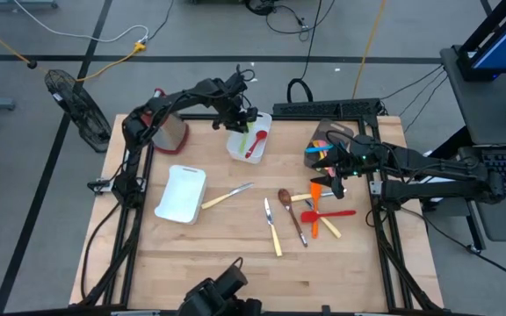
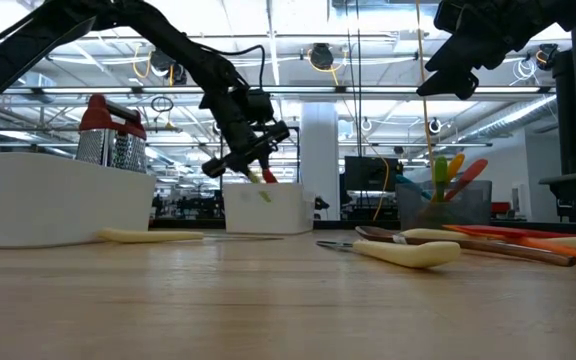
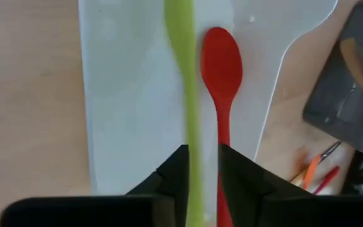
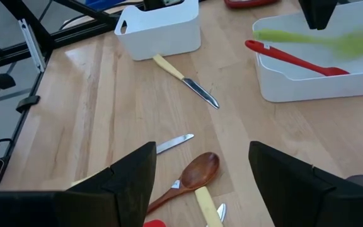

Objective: Pick & Place Kitchen Items
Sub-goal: Put the green serving spoon into the top white bin, then put the brown serving spoon into the top white bin

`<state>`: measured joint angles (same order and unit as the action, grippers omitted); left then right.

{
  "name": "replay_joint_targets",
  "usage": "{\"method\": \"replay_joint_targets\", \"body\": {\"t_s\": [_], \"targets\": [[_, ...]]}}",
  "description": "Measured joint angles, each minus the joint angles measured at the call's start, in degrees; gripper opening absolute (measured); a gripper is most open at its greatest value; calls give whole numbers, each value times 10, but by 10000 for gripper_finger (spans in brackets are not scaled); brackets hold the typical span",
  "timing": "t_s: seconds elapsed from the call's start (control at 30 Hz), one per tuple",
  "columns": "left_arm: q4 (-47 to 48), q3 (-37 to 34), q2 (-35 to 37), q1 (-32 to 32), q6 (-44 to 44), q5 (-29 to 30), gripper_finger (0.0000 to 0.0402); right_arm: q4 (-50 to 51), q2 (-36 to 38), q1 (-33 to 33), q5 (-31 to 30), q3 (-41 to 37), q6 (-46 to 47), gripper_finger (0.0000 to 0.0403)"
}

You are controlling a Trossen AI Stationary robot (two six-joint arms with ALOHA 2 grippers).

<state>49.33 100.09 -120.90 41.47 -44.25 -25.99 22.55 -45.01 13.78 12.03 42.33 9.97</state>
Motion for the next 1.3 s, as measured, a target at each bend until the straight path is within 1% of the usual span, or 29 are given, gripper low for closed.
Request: {"method": "replay_joint_targets", "body": {"t_s": [0.23,0.37,0.47,0.53,0.63,0.77,0.83,0.97,1.1,1.2,1.3], "targets": [[1,0,0,3,11,1,173,0,0,0,0,0,14,247],[2,0,11,13,21,-58,204,0,0,0,1,0,14,247],[5,0,36,18,48,-67,214,0,0,0,5,0,20,247],[5,0,59,14,72,-50,215,0,0,0,18,0,24,247],[6,0,102,3,106,-4,216,-2,0,-7,32,0,25,247],[6,0,164,-22,153,67,216,-22,0,-29,31,0,19,247],[6,0,196,-36,175,93,216,-40,-3,-42,27,0,13,247],[6,-1,255,-73,240,110,216,-84,-20,-73,-13,0,7,247],[4,-15,308,-105,271,116,216,-114,-51,-97,-19,0,-13,247],[3,-43,348,-126,276,149,216,-129,-77,-116,-49,0,-11,247],[-15,-91,396,-149,274,186,216,-135,-100,-133,-91,0,-9,247]]}}
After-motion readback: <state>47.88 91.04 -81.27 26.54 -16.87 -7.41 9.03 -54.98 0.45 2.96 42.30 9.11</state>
